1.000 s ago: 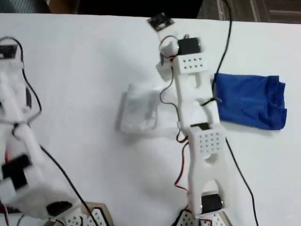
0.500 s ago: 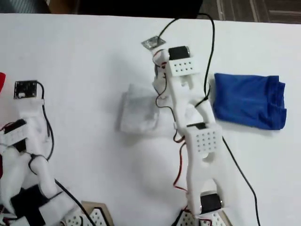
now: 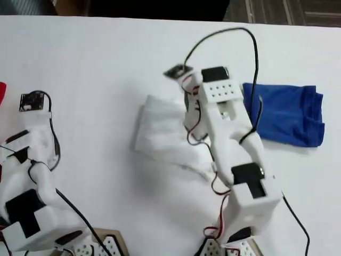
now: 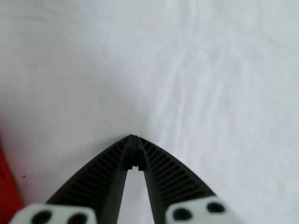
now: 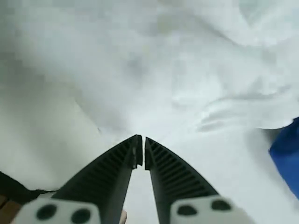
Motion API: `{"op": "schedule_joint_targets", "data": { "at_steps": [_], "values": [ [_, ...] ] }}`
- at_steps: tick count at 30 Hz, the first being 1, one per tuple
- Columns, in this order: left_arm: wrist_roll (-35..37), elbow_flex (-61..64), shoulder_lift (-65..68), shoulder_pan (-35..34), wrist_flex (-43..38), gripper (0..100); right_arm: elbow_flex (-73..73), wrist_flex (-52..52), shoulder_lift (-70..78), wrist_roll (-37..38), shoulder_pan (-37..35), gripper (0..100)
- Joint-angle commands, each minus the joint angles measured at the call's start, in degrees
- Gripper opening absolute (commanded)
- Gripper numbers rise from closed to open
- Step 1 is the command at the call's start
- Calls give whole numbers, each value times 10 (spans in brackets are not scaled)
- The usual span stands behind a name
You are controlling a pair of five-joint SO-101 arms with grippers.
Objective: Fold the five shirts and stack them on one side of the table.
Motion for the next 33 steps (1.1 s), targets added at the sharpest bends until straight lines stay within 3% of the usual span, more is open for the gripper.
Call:
{"op": "schedule_joint_targets", "data": {
  "at_steps": [1, 8, 14, 20, 33],
  "values": [
    [5, -22, -2, 0, 4, 26, 73, -34, -62, 26, 16, 22],
    [5, -22, -2, 0, 4, 26, 31, -144, -121, 24, 87, 33],
    [5, -22, -2, 0, 4, 26, -24, -148, -57, -11, 116, 268],
    [5, -21, -2, 2, 4, 26, -69, -149, 44, -17, 105, 220],
    [5, -21, -2, 2, 4, 26, -132, -150, 177, -18, 104, 216]
  ]
}}
